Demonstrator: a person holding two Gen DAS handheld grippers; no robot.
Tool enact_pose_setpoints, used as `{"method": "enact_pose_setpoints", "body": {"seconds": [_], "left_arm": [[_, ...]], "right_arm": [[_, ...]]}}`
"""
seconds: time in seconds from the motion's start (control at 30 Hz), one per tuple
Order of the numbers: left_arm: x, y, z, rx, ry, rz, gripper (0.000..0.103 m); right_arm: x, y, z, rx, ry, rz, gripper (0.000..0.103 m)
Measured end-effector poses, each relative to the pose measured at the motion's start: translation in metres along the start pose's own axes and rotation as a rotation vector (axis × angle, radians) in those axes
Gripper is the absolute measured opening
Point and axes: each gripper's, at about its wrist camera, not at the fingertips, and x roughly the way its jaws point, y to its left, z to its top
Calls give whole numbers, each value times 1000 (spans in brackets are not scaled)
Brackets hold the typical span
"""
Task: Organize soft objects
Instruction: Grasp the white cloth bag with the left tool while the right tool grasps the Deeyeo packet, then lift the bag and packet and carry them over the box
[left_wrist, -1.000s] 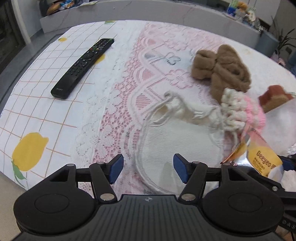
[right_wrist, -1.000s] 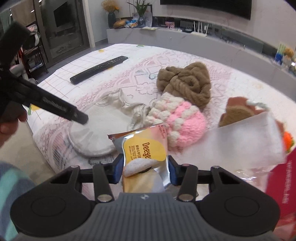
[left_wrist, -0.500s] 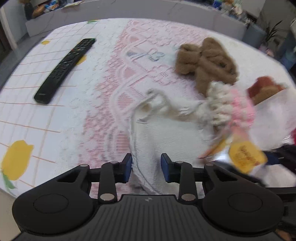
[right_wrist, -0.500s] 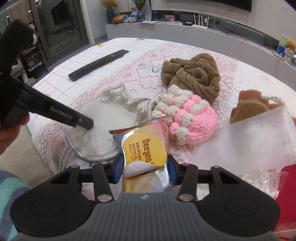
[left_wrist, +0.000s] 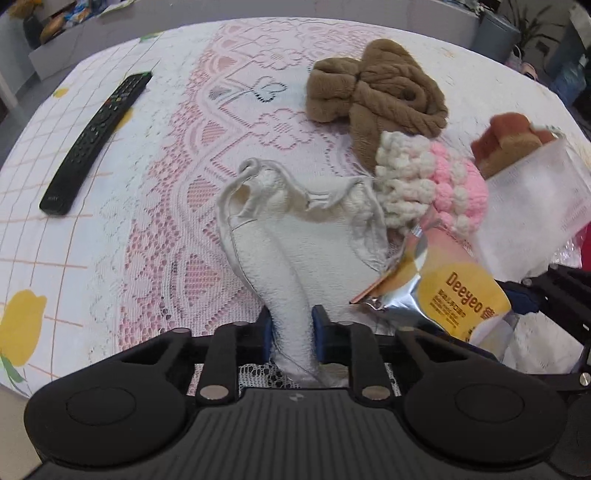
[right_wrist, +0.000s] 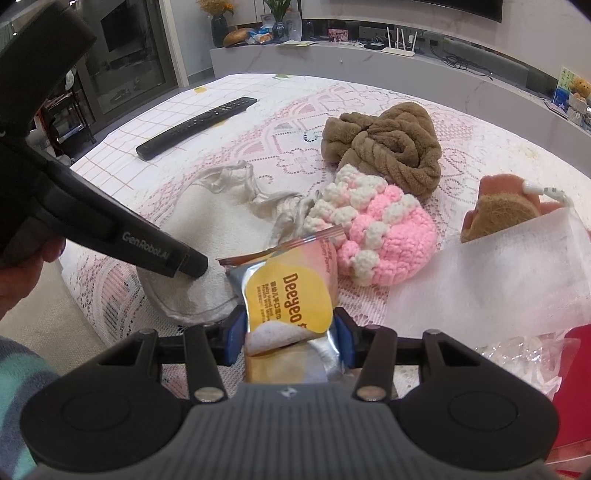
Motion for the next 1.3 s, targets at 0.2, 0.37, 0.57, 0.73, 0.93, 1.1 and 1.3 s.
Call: {"method": "enact_pose_setpoints", "body": {"seconds": [0.2,0.37,0.57,0.73,0.93,1.1,1.3], "left_arm": [[-18,-9,-3,5,-75,23,16],[-40,-15,-11,-11,-148,34,15],[-76,-23,-22,-35,-247,82,14],[-105,-32,-32,-42,-310,91,14],[-138,-53,-45,-14,-378,75,14],[-161,-75,-51,25,-428,52,14],[-182,-115,-53,106,-484,-21,14]], "right_arm": [[-2,-2,2,9,2,4,48],[-13,-2,2,23,-10,4,46],[-40,0,2,38,-54,13,45],[-69,2,1,58,-99,21,44],[-112,0,-8,81,-173,12,44],[-149,-12,-21,122,-212,-15,44],[-195,-39,-43,203,-274,-67,44]]}}
